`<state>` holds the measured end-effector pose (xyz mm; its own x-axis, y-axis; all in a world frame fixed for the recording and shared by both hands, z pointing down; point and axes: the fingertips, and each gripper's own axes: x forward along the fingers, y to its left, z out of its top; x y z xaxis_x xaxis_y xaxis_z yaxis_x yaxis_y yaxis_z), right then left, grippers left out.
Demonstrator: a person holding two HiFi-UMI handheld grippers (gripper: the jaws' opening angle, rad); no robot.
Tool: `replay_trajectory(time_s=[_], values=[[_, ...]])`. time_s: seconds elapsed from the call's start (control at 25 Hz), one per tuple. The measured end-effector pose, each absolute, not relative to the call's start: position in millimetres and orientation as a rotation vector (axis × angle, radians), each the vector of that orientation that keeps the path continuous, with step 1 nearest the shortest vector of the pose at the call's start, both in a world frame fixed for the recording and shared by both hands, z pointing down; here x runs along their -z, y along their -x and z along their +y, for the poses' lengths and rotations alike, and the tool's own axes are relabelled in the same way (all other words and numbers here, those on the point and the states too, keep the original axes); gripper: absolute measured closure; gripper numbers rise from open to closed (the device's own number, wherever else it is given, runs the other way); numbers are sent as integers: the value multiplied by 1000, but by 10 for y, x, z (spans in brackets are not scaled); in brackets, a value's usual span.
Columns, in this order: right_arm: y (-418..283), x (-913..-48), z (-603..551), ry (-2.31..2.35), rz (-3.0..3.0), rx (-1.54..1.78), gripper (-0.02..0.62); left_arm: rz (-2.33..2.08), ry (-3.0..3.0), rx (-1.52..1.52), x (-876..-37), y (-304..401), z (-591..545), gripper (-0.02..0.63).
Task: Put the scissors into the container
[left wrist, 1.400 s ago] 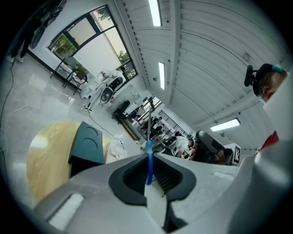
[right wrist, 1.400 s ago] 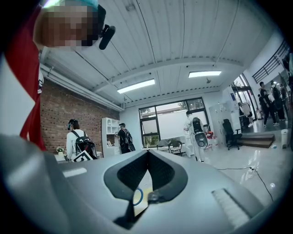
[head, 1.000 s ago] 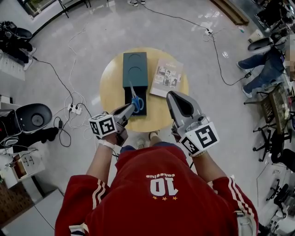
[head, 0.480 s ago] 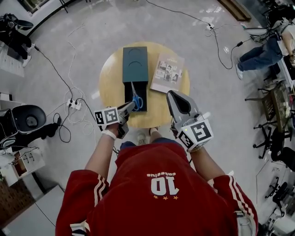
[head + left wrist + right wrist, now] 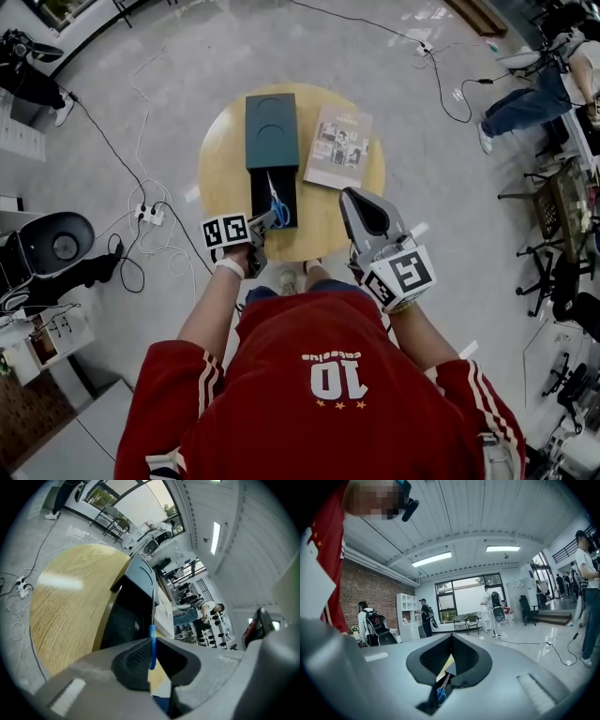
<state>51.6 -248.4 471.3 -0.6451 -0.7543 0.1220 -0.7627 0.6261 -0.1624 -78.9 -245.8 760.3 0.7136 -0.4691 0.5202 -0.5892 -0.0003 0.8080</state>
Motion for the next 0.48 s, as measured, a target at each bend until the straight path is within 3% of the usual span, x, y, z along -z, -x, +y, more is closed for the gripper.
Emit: replay_trajectory(time_s=[0.48], values=[[-536,-4700,-2535,-1313,-2785,-315,604,-901,-1560,-191,-7796,741,-2495,574]])
